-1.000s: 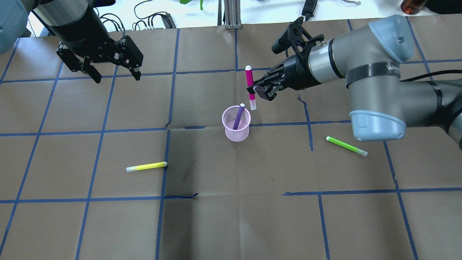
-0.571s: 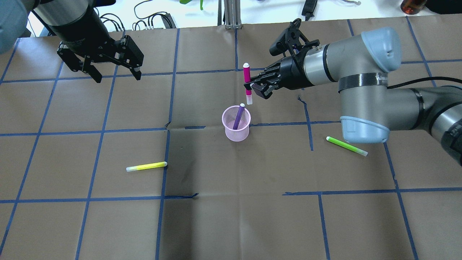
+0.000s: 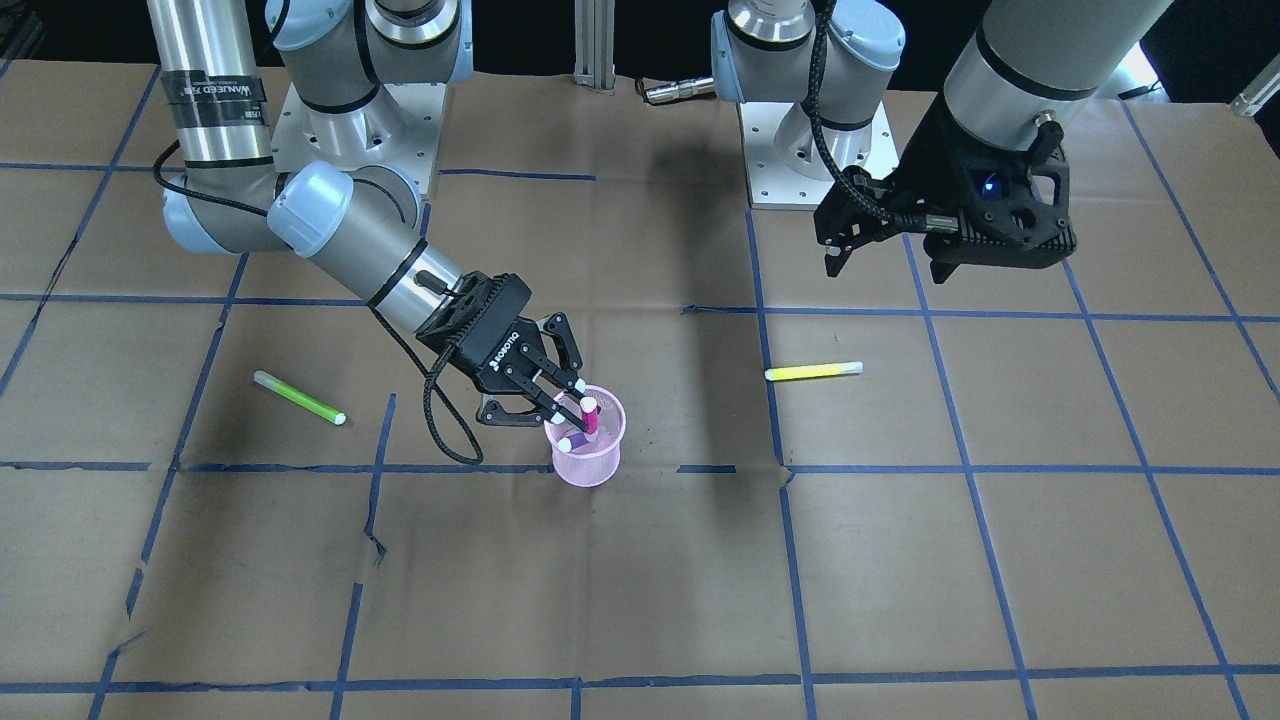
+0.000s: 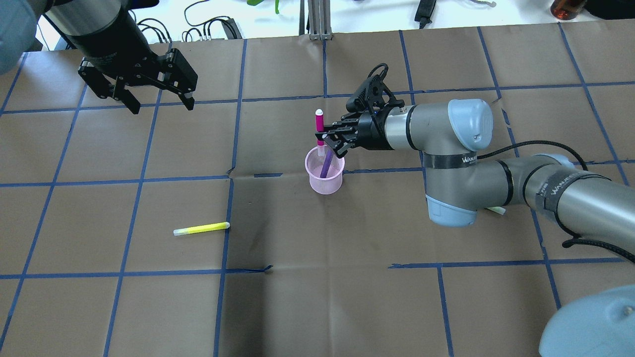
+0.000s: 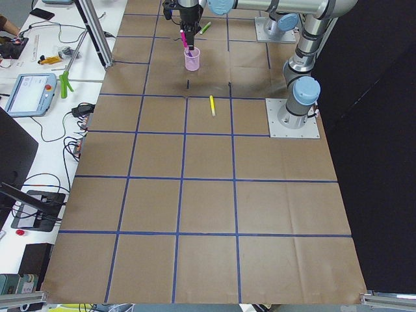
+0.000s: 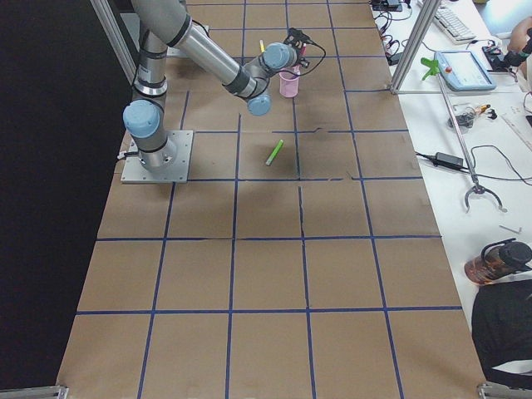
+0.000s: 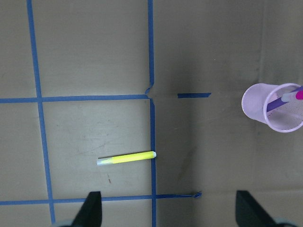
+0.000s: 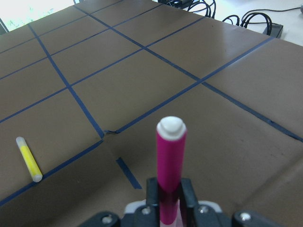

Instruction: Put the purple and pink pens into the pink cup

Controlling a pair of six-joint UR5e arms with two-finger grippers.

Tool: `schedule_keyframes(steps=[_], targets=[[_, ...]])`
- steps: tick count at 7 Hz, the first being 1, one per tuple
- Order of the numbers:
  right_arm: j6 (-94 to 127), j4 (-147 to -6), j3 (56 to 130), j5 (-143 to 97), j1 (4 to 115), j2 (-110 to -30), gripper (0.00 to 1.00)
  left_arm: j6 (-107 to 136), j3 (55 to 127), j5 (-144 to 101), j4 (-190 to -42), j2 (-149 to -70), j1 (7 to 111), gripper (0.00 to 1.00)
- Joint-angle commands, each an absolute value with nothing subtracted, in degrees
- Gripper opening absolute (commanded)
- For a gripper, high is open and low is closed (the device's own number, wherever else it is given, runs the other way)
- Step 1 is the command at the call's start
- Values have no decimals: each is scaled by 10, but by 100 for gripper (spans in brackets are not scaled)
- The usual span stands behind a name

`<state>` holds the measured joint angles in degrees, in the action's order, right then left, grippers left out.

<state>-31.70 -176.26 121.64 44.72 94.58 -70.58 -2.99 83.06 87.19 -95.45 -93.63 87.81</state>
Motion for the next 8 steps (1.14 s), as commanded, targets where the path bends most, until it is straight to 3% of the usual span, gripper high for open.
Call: schedule_keyframes(steps=[1,2,3,4,5,8], targets=[[-316,-1763,1244,450,947,-732,0,-30,831,872,-954,-936,879,98],[-316,-1764,1243,451,947,-729,0,-31,831,871,-954,-936,878,98],[-316,-1765,1243,458,947,-727,11,-31,831,871,-954,-936,879,98],[-319,-1766,1242,460,947,-727,51,-32,831,871,-954,-936,878,98],[-319,-1767,1242,459,947,-727,100,-30,830,871,-954,-936,879,98],[-305,-1744,1228,461,946,-735,100,-30,831,871,-954,-936,879,98]])
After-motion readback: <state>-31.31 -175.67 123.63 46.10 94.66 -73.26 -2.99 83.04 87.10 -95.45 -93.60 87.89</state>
